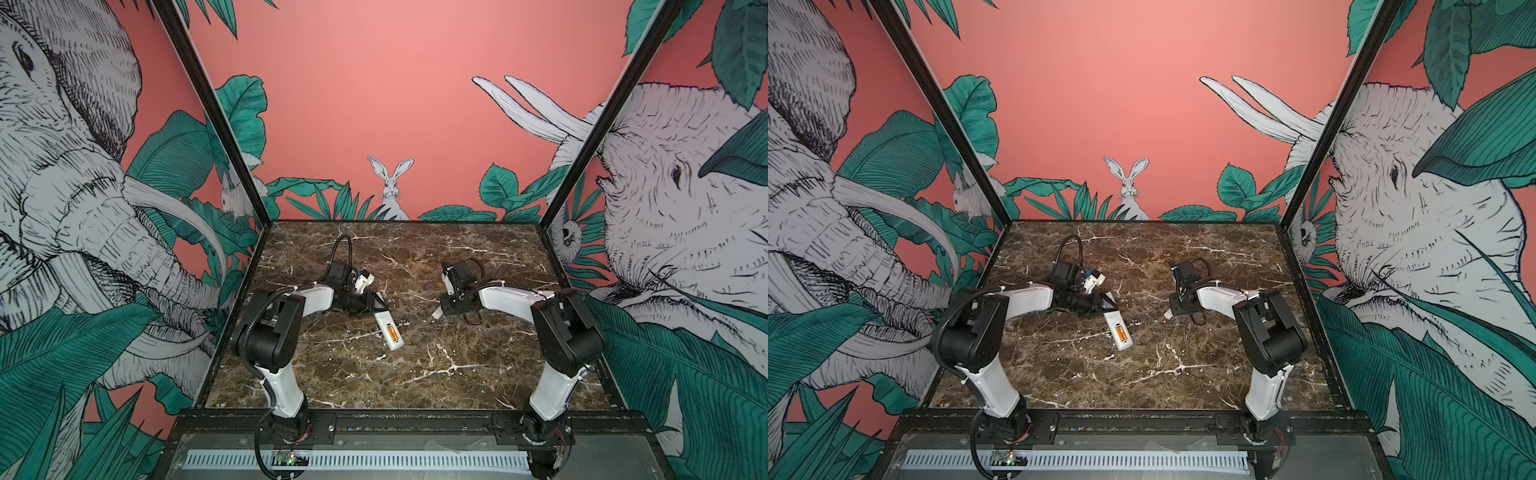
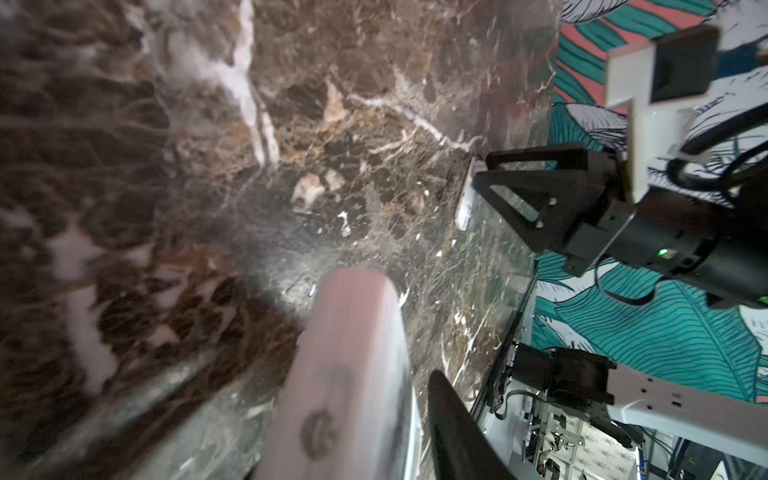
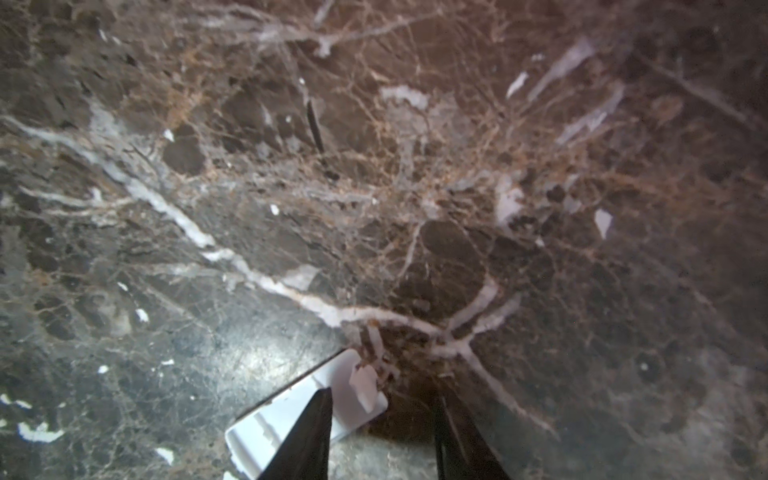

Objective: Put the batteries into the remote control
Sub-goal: 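Lower the remote with the left gripper while the right gripper moves over the cover, then grasp the white battery cover with the right gripper while the left gripper releases the remote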

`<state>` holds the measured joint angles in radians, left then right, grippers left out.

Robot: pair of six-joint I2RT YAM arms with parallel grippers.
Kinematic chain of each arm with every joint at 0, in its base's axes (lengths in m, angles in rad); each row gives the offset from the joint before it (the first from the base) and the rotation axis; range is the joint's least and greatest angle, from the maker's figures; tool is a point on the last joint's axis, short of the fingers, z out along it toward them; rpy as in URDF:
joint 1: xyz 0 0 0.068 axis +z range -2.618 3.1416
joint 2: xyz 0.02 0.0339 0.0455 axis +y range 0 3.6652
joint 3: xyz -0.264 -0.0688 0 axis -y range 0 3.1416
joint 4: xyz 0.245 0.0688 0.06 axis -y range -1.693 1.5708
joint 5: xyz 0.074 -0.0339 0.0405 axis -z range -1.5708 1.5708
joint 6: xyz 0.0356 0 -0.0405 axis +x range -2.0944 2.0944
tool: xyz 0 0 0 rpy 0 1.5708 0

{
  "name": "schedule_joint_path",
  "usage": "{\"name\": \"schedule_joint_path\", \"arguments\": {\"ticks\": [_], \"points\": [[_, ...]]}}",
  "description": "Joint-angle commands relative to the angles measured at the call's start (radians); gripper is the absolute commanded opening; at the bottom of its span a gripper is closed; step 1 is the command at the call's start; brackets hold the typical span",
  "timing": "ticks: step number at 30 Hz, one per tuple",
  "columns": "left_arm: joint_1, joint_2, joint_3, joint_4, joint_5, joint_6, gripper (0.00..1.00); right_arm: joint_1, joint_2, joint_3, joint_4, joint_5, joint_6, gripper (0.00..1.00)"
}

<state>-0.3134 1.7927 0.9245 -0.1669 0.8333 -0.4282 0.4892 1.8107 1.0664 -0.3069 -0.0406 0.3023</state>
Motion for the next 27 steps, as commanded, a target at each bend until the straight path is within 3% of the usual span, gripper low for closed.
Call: {"name": "schedule_joint_path", "arguments": {"ticks": [1, 8, 11, 18, 27], "points": [[-0.003, 0.015, 0.034, -0.041, -0.012, 0.009, 0.47, -0.003, 0.024, 0.025, 0.011, -0.006, -0.031, 0.37], [0.012, 0.028, 0.034, -0.050, -0.042, 0.005, 0.64, -0.006, 0.031, 0.040, 0.017, -0.015, -0.054, 0.34], [0.015, 0.028, 0.027, -0.042, -0.032, 0.002, 0.77, -0.005, 0.039, 0.055, 0.012, -0.018, -0.071, 0.32], [0.022, -0.032, 0.001, -0.074, -0.067, 0.017, 0.84, -0.005, 0.063, 0.081, 0.009, -0.044, -0.103, 0.27], [0.027, -0.149, 0.001, -0.125, -0.102, 0.047, 0.89, -0.006, 0.061, 0.087, 0.006, -0.067, -0.114, 0.08]]}}
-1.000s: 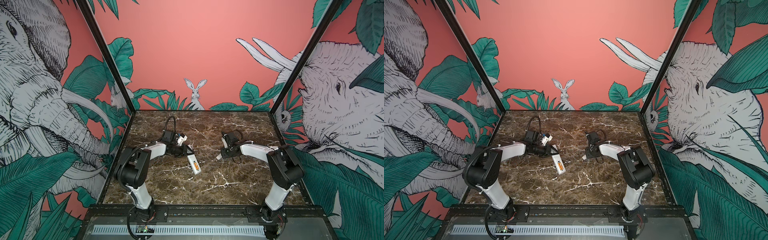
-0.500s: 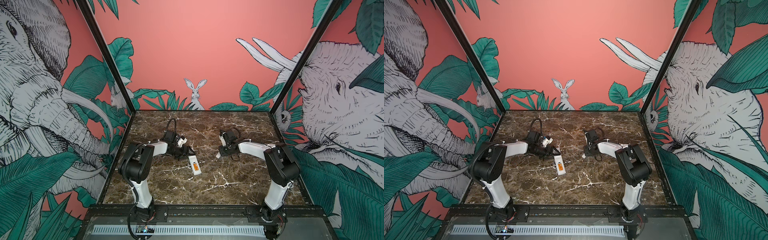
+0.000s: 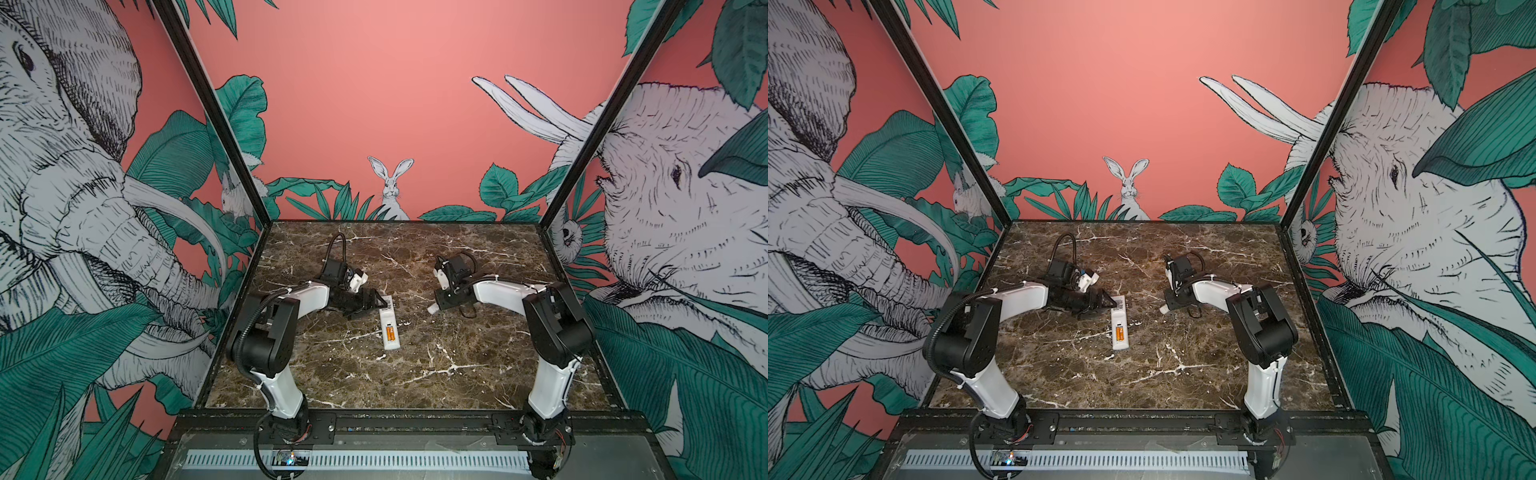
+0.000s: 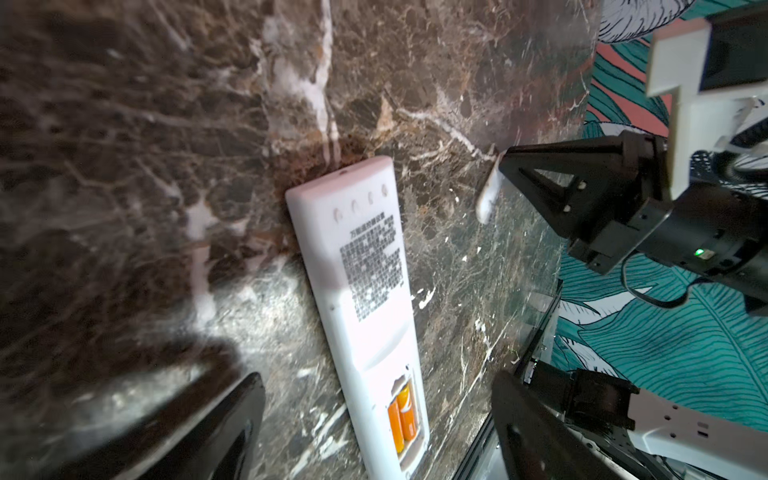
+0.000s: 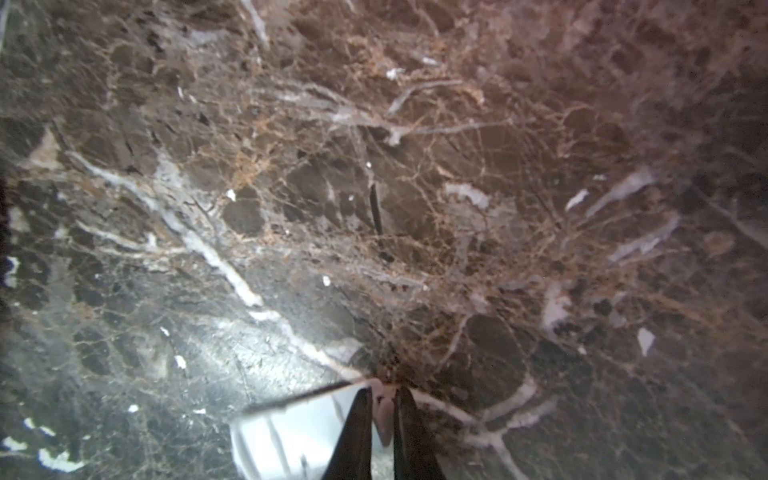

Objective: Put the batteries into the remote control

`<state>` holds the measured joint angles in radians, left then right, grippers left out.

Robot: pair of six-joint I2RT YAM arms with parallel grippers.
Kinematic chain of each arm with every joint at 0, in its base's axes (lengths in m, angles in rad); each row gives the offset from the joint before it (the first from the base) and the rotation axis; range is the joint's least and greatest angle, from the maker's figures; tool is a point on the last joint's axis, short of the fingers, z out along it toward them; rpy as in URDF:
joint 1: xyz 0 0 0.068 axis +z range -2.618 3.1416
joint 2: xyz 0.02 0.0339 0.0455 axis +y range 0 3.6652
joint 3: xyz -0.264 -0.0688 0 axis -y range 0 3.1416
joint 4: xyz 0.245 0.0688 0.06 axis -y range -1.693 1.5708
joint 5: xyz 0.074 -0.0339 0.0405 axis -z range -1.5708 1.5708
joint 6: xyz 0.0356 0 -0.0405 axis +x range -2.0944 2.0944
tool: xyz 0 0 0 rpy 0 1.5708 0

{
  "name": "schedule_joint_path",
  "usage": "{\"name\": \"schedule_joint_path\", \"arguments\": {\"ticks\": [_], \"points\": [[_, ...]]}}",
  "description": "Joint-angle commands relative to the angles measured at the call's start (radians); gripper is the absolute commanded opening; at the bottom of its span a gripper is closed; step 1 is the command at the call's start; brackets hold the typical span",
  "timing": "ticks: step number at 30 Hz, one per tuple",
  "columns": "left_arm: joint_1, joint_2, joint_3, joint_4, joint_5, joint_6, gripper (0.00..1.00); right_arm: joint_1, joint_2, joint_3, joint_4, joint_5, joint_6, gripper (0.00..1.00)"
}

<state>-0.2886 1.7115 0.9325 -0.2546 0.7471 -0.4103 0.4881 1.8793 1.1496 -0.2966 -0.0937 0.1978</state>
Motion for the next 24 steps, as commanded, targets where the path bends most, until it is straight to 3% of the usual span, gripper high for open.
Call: {"name": "schedule_joint_path", "arguments": {"ticks": [1, 7, 13, 20, 24], "points": [[0.001, -0.078, -0.007, -0.035, -0.011, 0.028, 0.89, -0.004, -0.018, -0.001, 0.000, -0.016, -0.012, 0.07], [-0.038, -0.129, 0.004, 0.025, 0.073, 0.018, 0.94, -0.003, -0.122, -0.069, 0.078, -0.065, -0.069, 0.05], [-0.107, -0.136, 0.031, 0.152, 0.200, -0.045, 0.95, -0.003, -0.335, -0.246, 0.312, -0.187, -0.104, 0.05], [-0.148, -0.153, 0.000, 0.389, 0.293, -0.227, 0.95, -0.002, -0.566, -0.500, 0.714, -0.316, -0.109, 0.04], [-0.172, -0.156, -0.029, 0.578, 0.323, -0.383, 0.95, -0.002, -0.622, -0.585, 0.911, -0.394, -0.101, 0.03]]}}
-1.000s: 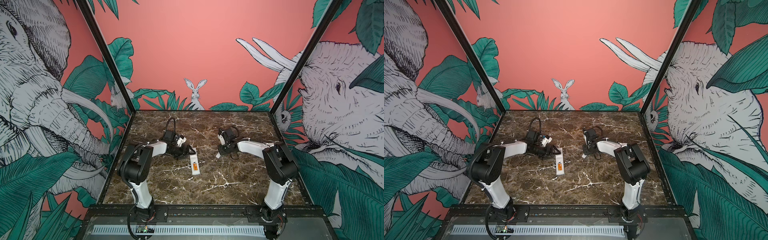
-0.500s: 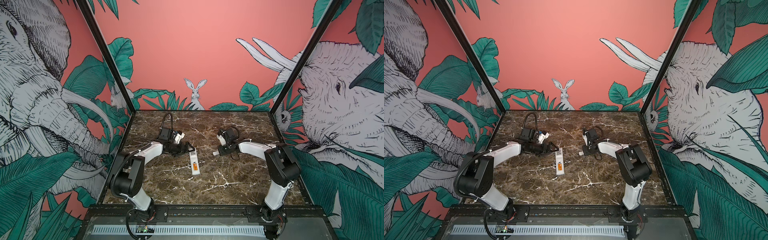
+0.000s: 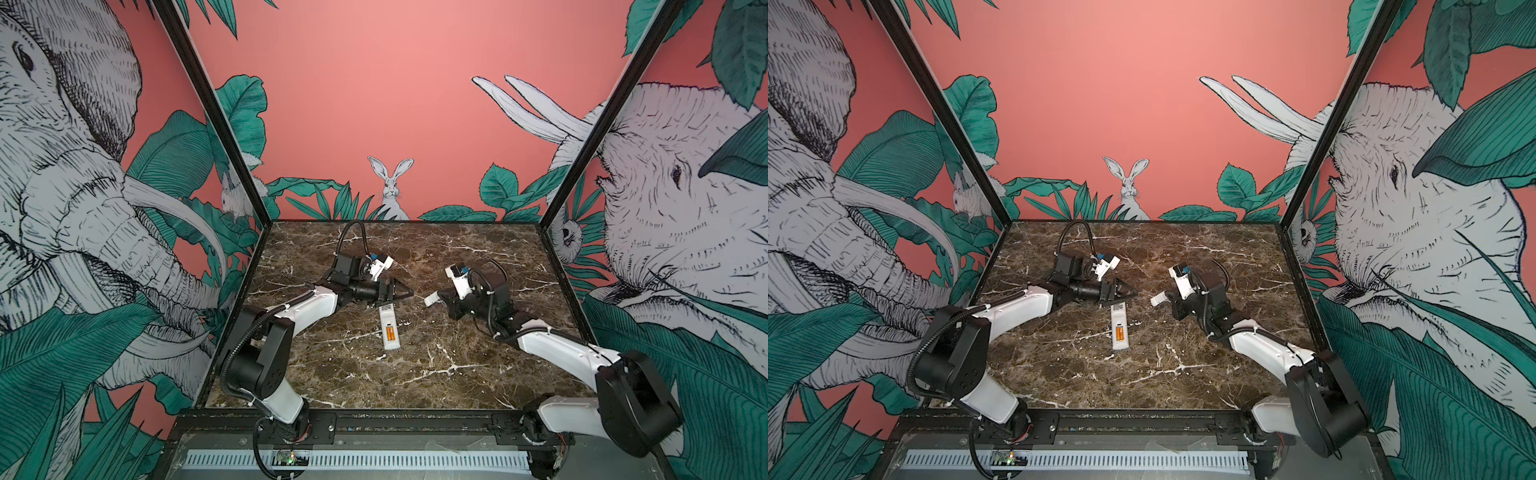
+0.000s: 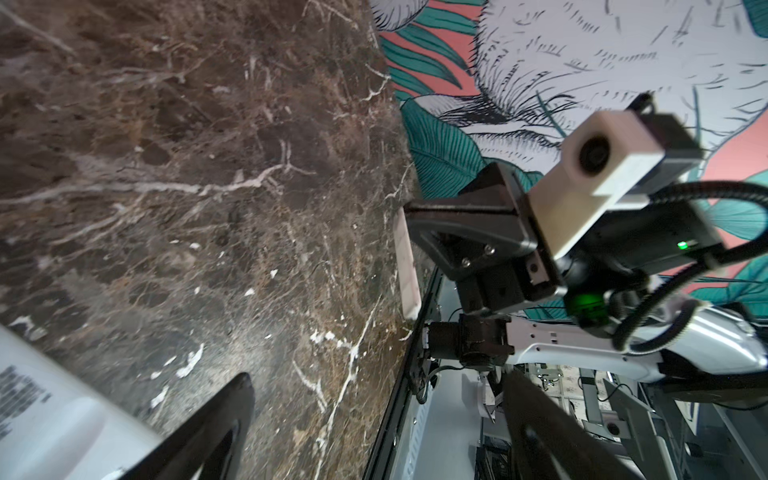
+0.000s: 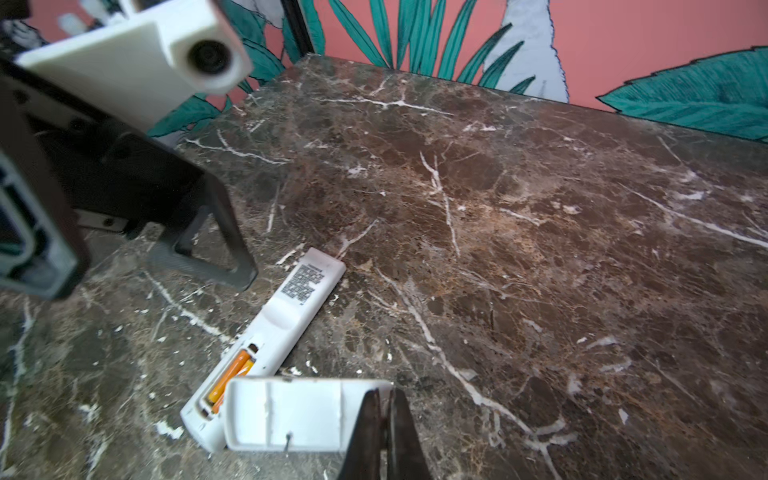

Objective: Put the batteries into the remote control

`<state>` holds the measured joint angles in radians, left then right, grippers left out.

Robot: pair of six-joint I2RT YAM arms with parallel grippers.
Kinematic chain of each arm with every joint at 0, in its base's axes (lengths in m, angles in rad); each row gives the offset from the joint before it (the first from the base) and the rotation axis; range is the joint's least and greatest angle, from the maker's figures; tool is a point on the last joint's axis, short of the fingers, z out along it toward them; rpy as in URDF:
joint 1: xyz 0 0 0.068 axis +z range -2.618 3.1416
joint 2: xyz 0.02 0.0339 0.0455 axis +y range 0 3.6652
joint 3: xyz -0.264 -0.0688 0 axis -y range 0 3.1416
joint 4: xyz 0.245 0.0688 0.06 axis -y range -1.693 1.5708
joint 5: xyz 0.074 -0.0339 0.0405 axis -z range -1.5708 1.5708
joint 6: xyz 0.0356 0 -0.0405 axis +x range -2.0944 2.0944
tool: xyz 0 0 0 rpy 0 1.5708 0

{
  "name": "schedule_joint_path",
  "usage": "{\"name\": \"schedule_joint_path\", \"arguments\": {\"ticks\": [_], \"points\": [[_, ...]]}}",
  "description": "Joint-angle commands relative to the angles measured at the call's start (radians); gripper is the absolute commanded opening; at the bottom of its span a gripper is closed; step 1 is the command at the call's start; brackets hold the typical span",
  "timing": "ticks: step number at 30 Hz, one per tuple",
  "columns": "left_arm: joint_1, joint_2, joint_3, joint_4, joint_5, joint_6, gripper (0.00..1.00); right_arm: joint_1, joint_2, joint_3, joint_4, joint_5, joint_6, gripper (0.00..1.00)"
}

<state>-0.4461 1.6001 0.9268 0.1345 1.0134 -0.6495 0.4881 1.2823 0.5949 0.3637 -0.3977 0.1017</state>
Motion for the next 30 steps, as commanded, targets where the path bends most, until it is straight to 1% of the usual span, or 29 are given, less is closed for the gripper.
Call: {"name": "schedule_joint_path", "arguments": {"ticks": [1, 5, 9, 11, 15, 18, 22, 23, 26, 30], "points": [[-0.023, -0.042, -0.022, 0.217, 0.060, -0.169, 0.94, -0.002, -0.028, -0.036, 0.275, -0.105, -0.001, 0.02], [-0.064, -0.041, -0.024, 0.290, 0.072, -0.250, 0.93, -0.002, -0.032, -0.068, 0.432, -0.128, 0.032, 0.02], [-0.077, -0.040, -0.038, 0.361, 0.090, -0.319, 0.92, -0.002, -0.006, -0.061, 0.547, -0.169, 0.061, 0.02], [-0.077, -0.041, -0.051, 0.426, 0.096, -0.372, 0.90, -0.002, 0.013, -0.056, 0.599, -0.188, 0.071, 0.02], [-0.077, -0.042, -0.066, 0.561, 0.113, -0.484, 0.82, -0.002, 0.075, -0.056, 0.747, -0.244, 0.095, 0.02], [-0.077, -0.045, -0.081, 0.662, 0.113, -0.570, 0.78, -0.002, 0.127, -0.059, 0.866, -0.290, 0.122, 0.02], [-0.077, -0.036, -0.093, 0.814, 0.116, -0.700, 0.70, -0.002, 0.200, -0.063, 1.014, -0.315, 0.166, 0.02], [-0.077, -0.037, -0.093, 0.823, 0.117, -0.711, 0.70, -0.002, 0.211, -0.063, 1.041, -0.317, 0.180, 0.02], [-0.077, -0.050, -0.094, 0.821, 0.116, -0.721, 0.68, -0.002, 0.232, -0.045, 1.048, -0.336, 0.184, 0.02], [-0.078, -0.073, -0.089, 0.766, 0.122, -0.699, 0.60, -0.002, 0.238, -0.033, 1.047, -0.354, 0.174, 0.02]]}}
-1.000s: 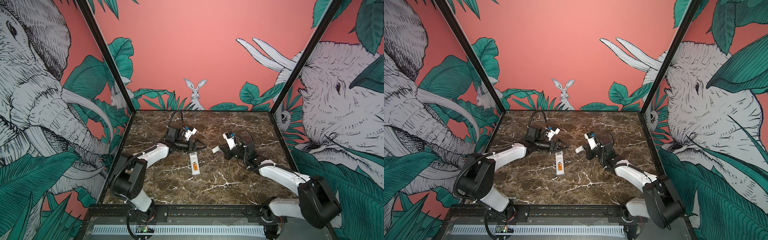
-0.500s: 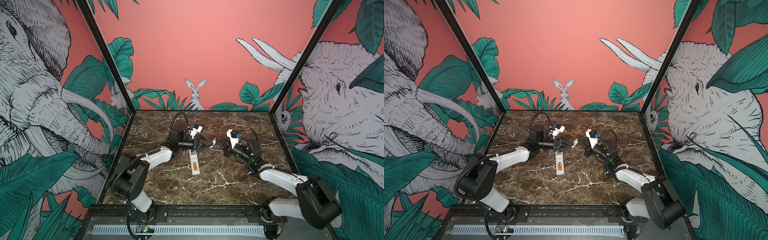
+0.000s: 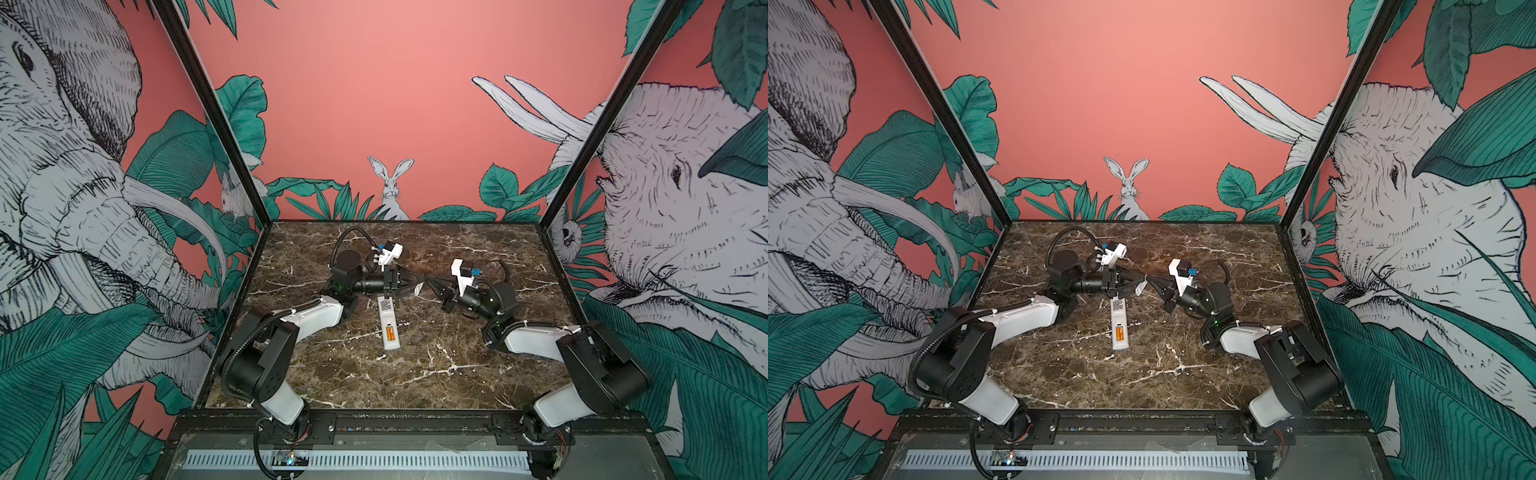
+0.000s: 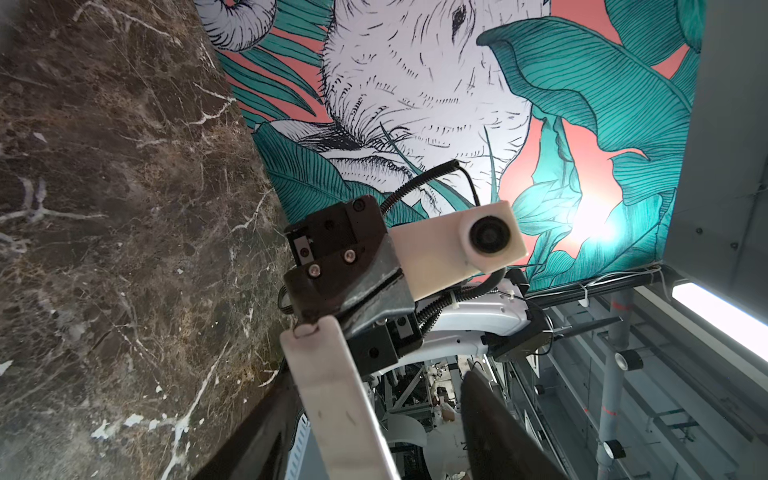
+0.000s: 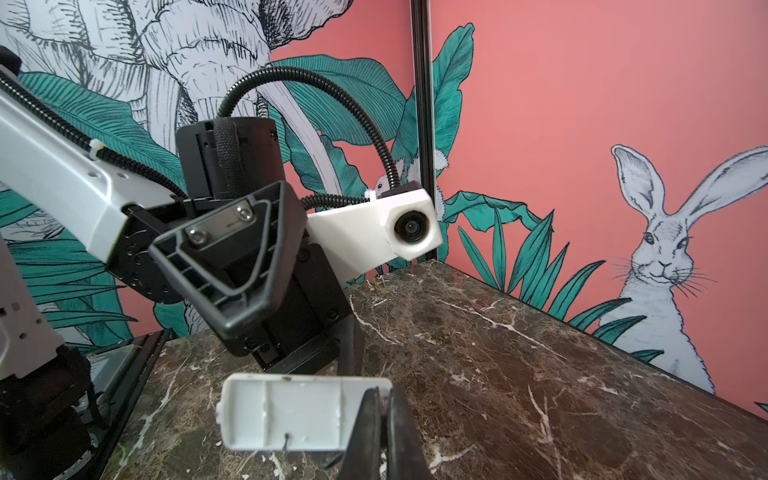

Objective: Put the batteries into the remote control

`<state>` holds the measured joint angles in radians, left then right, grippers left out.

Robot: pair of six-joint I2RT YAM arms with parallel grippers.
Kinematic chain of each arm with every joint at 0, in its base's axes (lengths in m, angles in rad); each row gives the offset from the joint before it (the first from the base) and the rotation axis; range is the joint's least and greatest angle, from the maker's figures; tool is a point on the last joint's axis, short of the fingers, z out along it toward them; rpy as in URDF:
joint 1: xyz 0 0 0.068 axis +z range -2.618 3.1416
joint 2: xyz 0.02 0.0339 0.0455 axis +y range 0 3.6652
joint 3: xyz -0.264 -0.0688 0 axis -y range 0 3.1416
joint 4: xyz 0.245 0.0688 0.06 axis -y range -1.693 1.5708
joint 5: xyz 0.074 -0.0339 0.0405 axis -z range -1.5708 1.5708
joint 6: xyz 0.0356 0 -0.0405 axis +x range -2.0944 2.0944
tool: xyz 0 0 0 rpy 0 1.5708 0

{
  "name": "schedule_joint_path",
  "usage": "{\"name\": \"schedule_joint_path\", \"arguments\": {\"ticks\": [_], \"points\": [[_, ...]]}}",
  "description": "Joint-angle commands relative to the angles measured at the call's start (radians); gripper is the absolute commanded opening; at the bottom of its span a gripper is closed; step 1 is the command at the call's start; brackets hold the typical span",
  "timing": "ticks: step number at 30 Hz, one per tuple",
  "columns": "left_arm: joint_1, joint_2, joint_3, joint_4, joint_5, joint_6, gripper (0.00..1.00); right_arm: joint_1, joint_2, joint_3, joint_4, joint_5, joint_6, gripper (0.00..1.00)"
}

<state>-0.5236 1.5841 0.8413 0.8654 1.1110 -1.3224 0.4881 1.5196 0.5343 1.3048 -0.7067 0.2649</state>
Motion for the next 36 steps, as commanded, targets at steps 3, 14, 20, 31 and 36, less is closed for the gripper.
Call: {"name": "schedule_joint_path", "arguments": {"ticks": [3, 14, 20, 31, 36], "points": [[-0.001, -0.065, 0.001, 0.004, 0.026, -0.011, 0.54, -0.002, 0.005, 0.034, 0.108, -0.056, 0.011, 0.02], [-0.001, -0.058, 0.012, 0.004, 0.024, -0.014, 0.36, -0.002, 0.002, 0.029, 0.108, -0.066, 0.011, 0.05], [-0.001, -0.047, 0.010, 0.001, 0.021, -0.009, 0.26, -0.001, 0.005, 0.029, 0.108, -0.063, 0.017, 0.09], [-0.002, -0.029, 0.017, -0.039, 0.013, 0.031, 0.13, -0.002, 0.014, 0.029, 0.092, -0.063, 0.020, 0.04], [-0.001, -0.040, 0.023, -0.143, 0.006, 0.113, 0.03, -0.002, 0.018, 0.035, 0.079, -0.063, 0.033, 0.08]]}}
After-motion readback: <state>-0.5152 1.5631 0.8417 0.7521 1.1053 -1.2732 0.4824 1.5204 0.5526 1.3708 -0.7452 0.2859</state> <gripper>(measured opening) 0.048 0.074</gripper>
